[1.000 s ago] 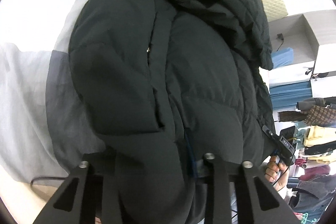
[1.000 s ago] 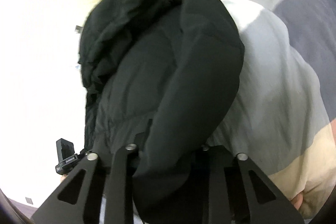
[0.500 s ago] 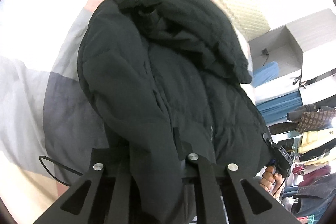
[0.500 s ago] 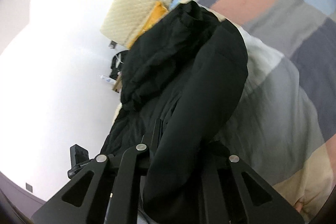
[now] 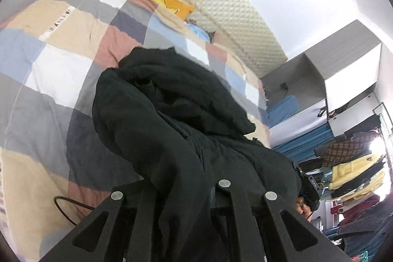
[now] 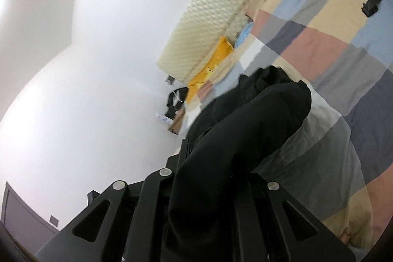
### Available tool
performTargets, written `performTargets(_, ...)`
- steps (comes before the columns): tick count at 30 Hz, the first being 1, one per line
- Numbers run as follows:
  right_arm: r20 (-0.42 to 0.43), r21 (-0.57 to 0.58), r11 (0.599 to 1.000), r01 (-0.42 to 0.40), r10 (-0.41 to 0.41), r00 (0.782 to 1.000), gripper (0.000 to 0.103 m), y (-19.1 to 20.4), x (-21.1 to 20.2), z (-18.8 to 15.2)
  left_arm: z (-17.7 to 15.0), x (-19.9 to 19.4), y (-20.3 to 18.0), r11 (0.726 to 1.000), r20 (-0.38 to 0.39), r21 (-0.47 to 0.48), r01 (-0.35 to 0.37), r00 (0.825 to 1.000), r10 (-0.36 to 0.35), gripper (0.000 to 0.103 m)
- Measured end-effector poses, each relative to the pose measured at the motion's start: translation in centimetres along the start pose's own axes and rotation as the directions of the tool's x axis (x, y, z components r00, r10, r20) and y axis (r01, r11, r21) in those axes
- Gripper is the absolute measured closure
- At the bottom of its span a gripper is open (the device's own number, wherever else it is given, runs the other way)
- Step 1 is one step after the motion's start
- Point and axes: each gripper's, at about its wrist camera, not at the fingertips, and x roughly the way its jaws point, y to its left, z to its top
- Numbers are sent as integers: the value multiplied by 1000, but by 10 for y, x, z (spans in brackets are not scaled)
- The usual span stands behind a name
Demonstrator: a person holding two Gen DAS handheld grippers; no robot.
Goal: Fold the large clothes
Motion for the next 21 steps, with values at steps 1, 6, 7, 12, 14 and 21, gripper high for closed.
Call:
performTargets(1, 1, -3, 1000, -5, 5, 1000, 93, 2, -4, -1, -2, -9, -2, 1000, 7, -1, 3, 1000, -3, 95)
performTargets(6, -6, -32, 999, -1, 1, 1000, 93, 20, -48, -15, -29, -52, -23, 999, 47, -7, 37, 998, -37, 96)
performTargets(7, -7, -40, 999, -1, 1, 1000, 93, 22, -57, -16, -34, -59, -28, 999, 48, -7, 45, 998, -44, 96)
performTargets(12, -18, -63, 998, 25, -26, 999, 93, 36, -95, -25, -64, -83, -54, 999, 58, 29, 20, 998, -22, 97)
performTargets(14, -29, -45, 998, 37, -38, 999, 93, 37, -103, -25, -73, -92, -60, 999, 61, 39, -2, 998, 0, 97)
performTargets(21, -60, 29, 995, 96, -94, 994, 92, 24, -90, -3, -59, -85, -68, 995, 67, 73, -61, 996, 56, 97)
